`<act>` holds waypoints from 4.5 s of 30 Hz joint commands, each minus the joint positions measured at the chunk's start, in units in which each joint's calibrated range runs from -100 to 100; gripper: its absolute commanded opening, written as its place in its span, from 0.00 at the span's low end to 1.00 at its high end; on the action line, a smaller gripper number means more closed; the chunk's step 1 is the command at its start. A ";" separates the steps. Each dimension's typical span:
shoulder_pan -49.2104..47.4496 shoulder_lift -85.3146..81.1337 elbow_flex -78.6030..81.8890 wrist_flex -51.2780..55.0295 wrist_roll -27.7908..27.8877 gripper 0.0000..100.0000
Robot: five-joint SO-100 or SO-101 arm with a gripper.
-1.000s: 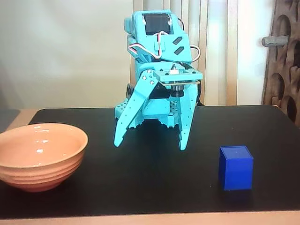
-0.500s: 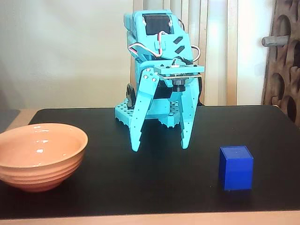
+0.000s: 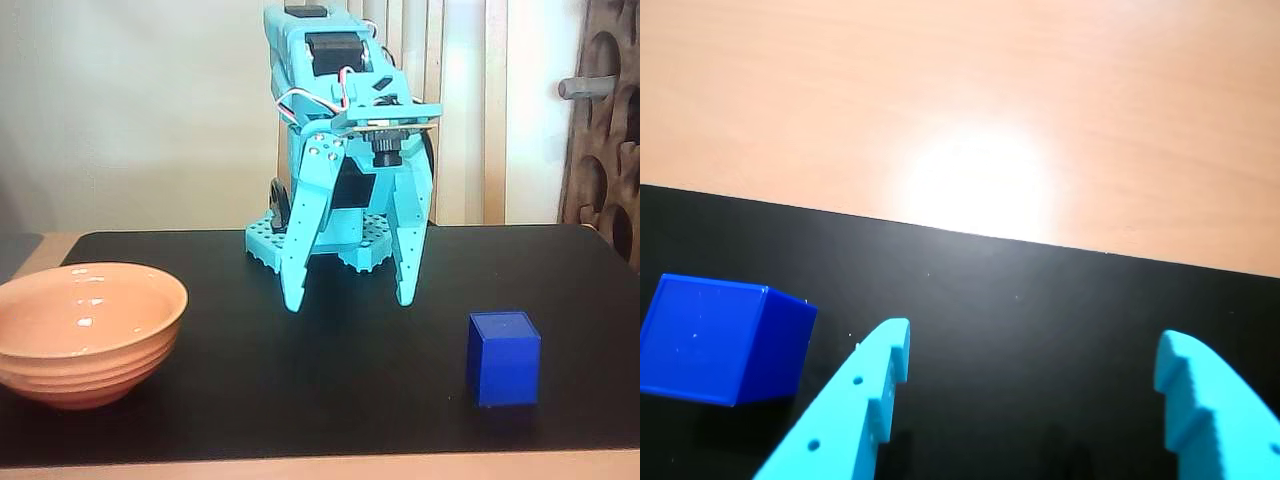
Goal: Place the blue cube in the orange bowl.
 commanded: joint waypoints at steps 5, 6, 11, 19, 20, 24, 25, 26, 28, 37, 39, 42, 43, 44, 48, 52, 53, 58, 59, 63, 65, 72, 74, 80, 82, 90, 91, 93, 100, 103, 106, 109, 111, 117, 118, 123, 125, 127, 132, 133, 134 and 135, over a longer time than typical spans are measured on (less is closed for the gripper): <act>-0.82 3.81 -7.54 -3.33 -0.67 0.27; -0.92 3.81 -7.90 -3.50 -0.99 0.27; -5.34 3.13 -8.72 -3.24 -8.02 0.27; -7.84 3.81 -17.88 9.39 -8.86 0.27; -7.94 3.81 -18.70 10.70 -8.86 0.27; -10.65 3.72 -22.60 16.97 -11.01 0.27; -11.35 3.64 -23.51 18.36 -11.33 0.27; -11.95 3.64 -24.32 19.85 -11.59 0.27; -13.26 3.55 -26.68 23.77 -11.69 0.27; -19.48 3.30 -28.23 24.55 -14.32 0.27; -19.78 3.64 -28.23 23.50 -14.32 0.27; -20.28 5.26 -27.95 20.80 -14.32 0.27; -20.28 6.28 -28.04 20.28 -14.32 0.27; -20.28 7.22 -28.04 19.41 -14.32 0.27; -20.38 10.71 -28.04 16.36 -14.32 0.27; -20.38 13.44 -28.13 16.10 -14.37 0.27; -20.38 13.87 -28.13 15.32 -14.37 0.27; -20.38 17.96 -28.13 10.53 -14.37 0.27; -20.38 18.55 -28.13 10.09 -14.37 0.27; -20.58 21.19 -28.13 6.95 -14.37 0.27; -20.68 22.13 -28.13 5.30 -14.37 0.27; -24.39 26.56 -27.95 0.25 -14.42 0.27; -25.19 27.41 -27.95 -0.71 -14.42 0.27; -26.80 28.44 -27.14 -1.23 -16.42 0.27; -26.00 28.44 -27.05 -0.54 -16.58 0.27; -23.89 28.35 -25.87 -0.45 -18.68 0.27; -23.69 28.35 -25.87 -0.45 -18.73 0.27; -22.29 28.44 -25.87 -0.62 -18.78 0.27; -21.68 29.55 -25.41 -0.45 -22.40 0.27; -21.99 29.97 -25.32 -0.45 -22.14 0.27; -22.29 30.14 -25.23 -0.45 -22.09 0.27; -21.88 32.19 -25.23 -0.45 -22.04 0.27; -21.88 33.38 -25.23 -0.89 -22.04 0.27; -21.78 36.19 -25.50 -1.06 -22.04 0.27; -21.78 36.62 -25.59 -1.15 -22.04 0.27; -21.99 38.75 -26.14 -2.37 -22.04 0.27; -22.59 38.58 -26.14 -3.06 -22.04 0.27; -22.89 38.07 -26.05 -2.45 -22.04 0.27; -22.89 37.38 -26.05 -2.98 -22.04 0.27; -22.89 37.38 -26.05 -3.06 -22.04 0.27; -22.89 37.38 -26.14 -3.15 -22.04 0.27; -22.89 37.38 -26.14 -3.15 -22.04 0.27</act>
